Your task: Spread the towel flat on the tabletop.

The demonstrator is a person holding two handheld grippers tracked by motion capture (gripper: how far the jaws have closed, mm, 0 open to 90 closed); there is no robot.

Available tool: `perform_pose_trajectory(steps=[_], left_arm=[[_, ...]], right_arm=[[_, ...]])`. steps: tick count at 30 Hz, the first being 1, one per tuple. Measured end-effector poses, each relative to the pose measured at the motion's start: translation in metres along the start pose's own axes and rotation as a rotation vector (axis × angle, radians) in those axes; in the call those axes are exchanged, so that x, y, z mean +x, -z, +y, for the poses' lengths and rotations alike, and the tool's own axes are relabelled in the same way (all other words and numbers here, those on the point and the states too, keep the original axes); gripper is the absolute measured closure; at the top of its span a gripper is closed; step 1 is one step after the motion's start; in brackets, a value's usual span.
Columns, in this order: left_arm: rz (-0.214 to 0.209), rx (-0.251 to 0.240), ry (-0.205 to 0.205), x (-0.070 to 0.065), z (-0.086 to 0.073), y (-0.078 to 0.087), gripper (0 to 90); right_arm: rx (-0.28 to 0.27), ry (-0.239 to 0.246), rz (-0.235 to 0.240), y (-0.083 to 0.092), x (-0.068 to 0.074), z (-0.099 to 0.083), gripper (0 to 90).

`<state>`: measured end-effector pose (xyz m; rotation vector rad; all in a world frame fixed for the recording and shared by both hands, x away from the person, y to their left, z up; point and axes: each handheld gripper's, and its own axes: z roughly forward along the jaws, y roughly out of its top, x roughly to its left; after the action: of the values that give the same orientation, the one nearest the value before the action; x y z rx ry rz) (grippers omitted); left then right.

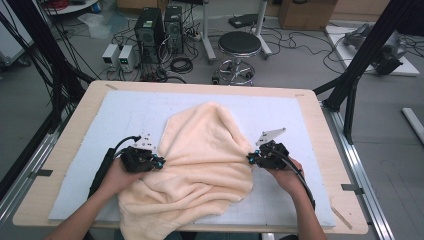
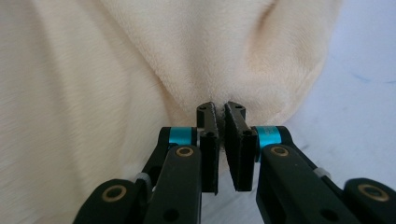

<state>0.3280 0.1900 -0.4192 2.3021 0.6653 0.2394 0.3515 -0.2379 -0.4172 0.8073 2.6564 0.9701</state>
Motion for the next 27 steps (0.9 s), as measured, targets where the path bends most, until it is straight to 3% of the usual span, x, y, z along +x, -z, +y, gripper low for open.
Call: perform_pose_trajectory(steps=[4, 6, 8, 12, 16, 18, 22, 23, 25, 27], left_arm=[[-0.042, -0.018, -0.006, -0.017, -0.009, 0.015, 85.1], [-0.052, -0.025, -0.014, -0.021, -0.012, 0.019, 84.7], [-0.060, -0.049, -0.009, -0.021, -0.010, 0.023, 81.4], [-0.004, -0.113, 0.011, -0.003, 0.006, 0.024, 69.8], [0.055, -0.173, 0.037, 0.016, 0.020, 0.011, 62.9], [0.054, -0.138, 0.072, 0.026, 0.023, -0.003, 61.5], [0.157, -0.070, 0.092, 0.041, 0.021, -0.026, 54.6], [0.166, -0.053, 0.093, 0.044, 0.020, -0.029, 53.7], [0.146, -0.033, 0.126, 0.047, 0.017, -0.035, 56.6], [0.130, -0.042, 0.121, 0.047, 0.016, -0.035, 64.1]], right_arm=[[0.037, 0.046, 0.049, 0.010, 0.018, 0.001, 79.9], [-0.004, 0.059, 0.042, 0.017, 0.023, 0.003, 73.6], [-0.061, 0.040, 0.034, 0.024, 0.021, 0.006, 69.7], [-0.103, 0.009, -0.030, 0.027, 0.006, 0.018, 66.1], [-0.106, -0.027, -0.080, 0.011, -0.014, 0.028, 61.6], [-0.095, -0.077, -0.092, 0.000, -0.023, 0.030, 59.5], [-0.043, -0.153, -0.109, -0.022, -0.036, 0.024, 58.2], [-0.034, -0.175, -0.104, -0.025, -0.039, 0.022, 58.4], [-0.029, -0.208, -0.087, -0.030, -0.041, 0.019, 64.4], [-0.016, -0.204, -0.071, -0.034, -0.042, 0.017, 79.0]])
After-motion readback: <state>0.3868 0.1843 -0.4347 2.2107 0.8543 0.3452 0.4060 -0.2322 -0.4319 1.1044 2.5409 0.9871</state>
